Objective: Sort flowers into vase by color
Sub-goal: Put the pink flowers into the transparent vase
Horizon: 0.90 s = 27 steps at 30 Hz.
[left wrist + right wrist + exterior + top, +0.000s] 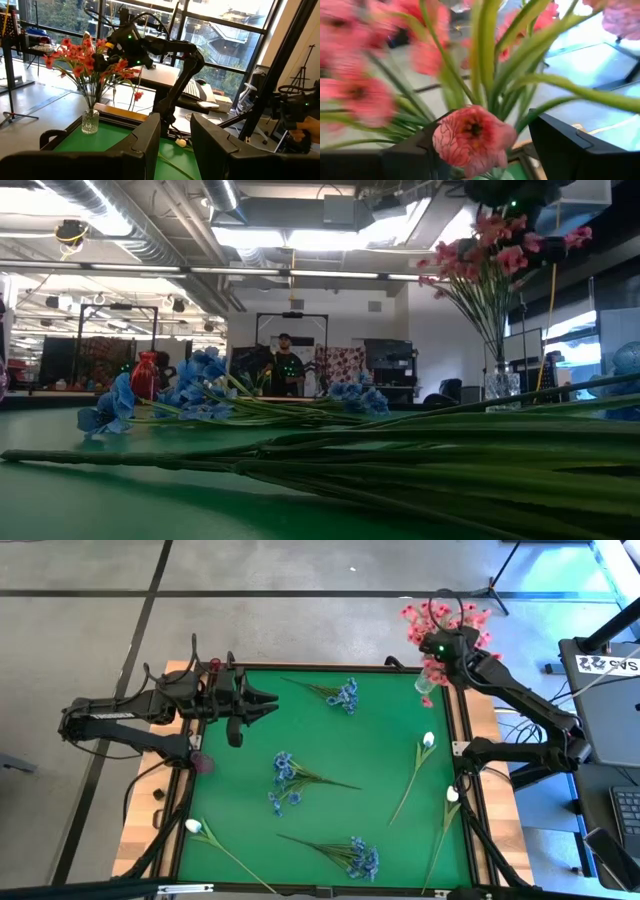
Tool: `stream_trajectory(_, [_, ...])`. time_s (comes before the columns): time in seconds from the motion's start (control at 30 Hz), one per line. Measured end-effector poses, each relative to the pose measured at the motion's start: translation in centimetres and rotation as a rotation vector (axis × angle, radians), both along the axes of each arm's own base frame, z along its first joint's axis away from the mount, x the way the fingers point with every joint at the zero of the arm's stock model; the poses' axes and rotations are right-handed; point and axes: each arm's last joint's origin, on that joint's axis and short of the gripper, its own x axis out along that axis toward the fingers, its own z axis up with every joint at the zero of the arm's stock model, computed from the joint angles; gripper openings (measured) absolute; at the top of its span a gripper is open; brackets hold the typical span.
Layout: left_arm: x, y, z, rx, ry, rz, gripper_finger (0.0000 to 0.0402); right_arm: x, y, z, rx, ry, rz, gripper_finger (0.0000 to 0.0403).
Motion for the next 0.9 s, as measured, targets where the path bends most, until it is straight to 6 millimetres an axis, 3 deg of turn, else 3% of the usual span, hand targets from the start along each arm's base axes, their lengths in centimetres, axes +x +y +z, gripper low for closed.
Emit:
stream_trajectory(0.27, [0.0,-0.1,0.0,0.013,0.001,-0.006,0.0105,0.0,0.0,-0.2,0.016,0.024,-0.001,0.0225])
stream_trajectory(0.67, [0.0,-0.1,0.0,0.016,-0.002,-0.006,0.0105,0.6,-0.8,-0.8,-0.016,-0.001,-0.080,0.0045])
stream_trajectory(0.77, [0.0,-0.1,0.0,0.016,-0.002,-0.006,0.0105,0.7,-0.9,-0.9,-0.023,0.006,-0.093,0.0046])
stream_trajectory(0.9, [0.0,-0.1,0.0,0.015,-0.002,-0.006,0.0105,0.7,-0.7,-0.5,-0.086,0.036,-0.153,0.0087])
